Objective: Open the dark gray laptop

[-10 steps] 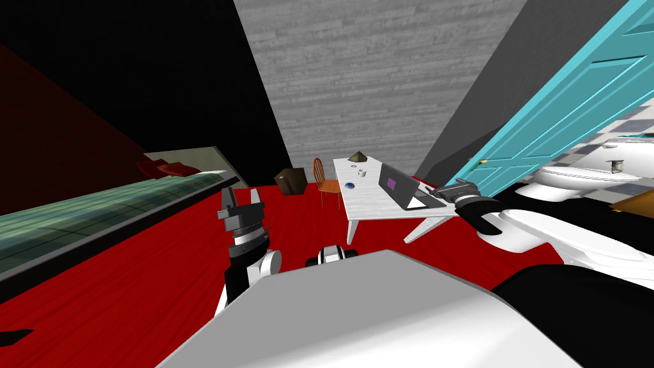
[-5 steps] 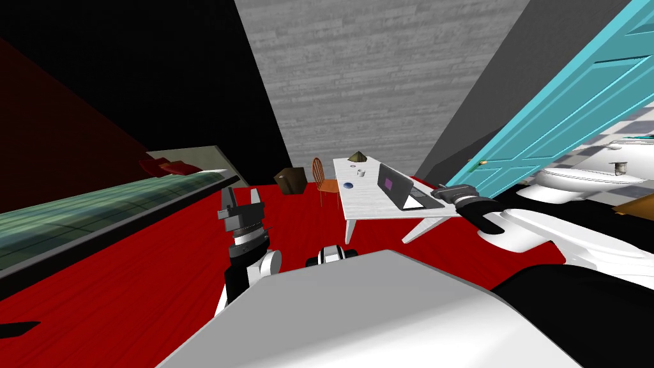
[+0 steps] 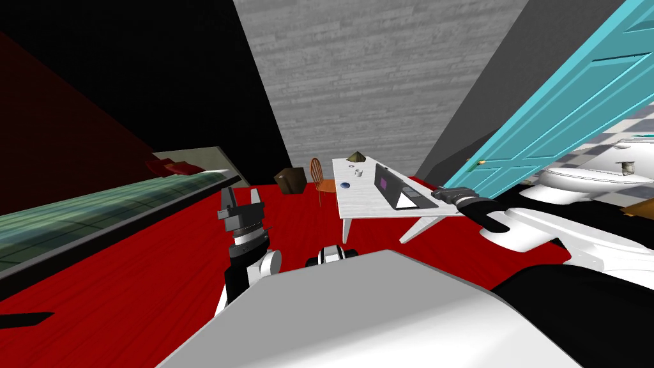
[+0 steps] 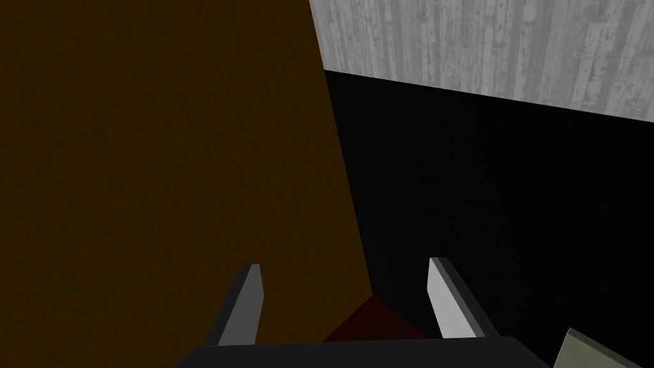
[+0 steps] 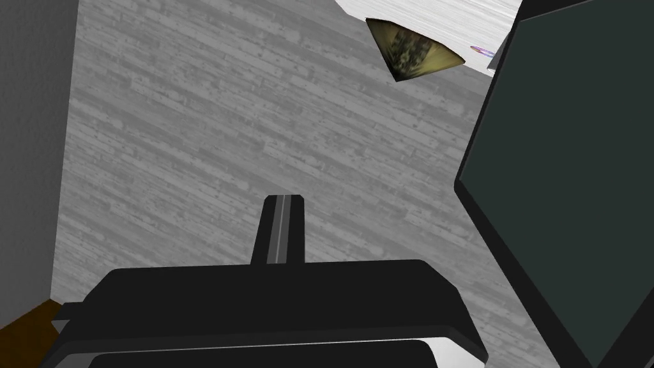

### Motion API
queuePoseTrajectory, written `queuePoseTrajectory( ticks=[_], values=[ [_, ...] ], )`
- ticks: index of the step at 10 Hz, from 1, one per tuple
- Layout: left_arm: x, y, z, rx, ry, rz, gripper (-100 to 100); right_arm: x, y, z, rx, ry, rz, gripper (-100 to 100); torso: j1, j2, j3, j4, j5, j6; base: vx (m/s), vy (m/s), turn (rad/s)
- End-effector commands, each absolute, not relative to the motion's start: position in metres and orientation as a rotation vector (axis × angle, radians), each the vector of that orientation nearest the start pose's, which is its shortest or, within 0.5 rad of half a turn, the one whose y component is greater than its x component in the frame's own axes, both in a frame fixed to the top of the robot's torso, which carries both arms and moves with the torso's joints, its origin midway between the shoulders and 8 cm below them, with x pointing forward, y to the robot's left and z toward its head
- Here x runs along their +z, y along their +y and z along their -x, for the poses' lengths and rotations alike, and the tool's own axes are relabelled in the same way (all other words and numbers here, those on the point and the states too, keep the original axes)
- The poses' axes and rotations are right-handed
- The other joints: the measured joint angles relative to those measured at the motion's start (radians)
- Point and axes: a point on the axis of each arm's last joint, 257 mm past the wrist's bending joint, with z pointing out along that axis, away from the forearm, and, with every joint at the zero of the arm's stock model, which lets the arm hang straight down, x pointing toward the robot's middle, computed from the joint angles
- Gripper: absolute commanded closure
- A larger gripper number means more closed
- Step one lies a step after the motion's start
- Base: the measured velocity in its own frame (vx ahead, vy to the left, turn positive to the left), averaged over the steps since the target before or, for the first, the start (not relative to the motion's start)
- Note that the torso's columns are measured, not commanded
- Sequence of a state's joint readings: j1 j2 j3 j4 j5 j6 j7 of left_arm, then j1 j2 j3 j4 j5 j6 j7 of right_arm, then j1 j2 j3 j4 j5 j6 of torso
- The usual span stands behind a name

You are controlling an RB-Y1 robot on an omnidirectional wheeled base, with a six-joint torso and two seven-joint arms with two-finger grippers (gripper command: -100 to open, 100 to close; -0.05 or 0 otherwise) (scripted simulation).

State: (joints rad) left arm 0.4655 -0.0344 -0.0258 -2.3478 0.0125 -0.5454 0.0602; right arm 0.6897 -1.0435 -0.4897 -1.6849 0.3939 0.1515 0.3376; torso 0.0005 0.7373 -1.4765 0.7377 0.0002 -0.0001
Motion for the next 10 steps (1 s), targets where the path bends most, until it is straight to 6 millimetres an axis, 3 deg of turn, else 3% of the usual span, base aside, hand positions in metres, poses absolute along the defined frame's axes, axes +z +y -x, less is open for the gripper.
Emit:
queuePoseTrajectory(
  ticks=[1,2,10],
  values=[
    [0.0727,0.2688,-0.3221,-1.433,0.458,0.594,0,-0.1070,-0.7026,-0.3365,-0.638,1.760,-0.155,100,0.000,0.001,0.001,0.000,0.000,0.000,-0.019,-0.031,0.008],
    [0.0727,0.2688,-0.3221,-1.433,0.458,0.594,0,-0.1068,-0.7032,-0.3376,-0.665,1.752,-0.139,-100,0.002,0.000,0.000,0.000,0.000,0.000,-0.013,0.031,0.042],
    [0.0727,0.2687,-0.3221,-1.434,0.458,0.594,0,-0.1087,-0.7075,-0.3419,-0.830,1.718,-0.057,-100,-0.001,0.001,0.001,0.000,0.000,0.000,-0.014,0.072,0.042]
  ],
)
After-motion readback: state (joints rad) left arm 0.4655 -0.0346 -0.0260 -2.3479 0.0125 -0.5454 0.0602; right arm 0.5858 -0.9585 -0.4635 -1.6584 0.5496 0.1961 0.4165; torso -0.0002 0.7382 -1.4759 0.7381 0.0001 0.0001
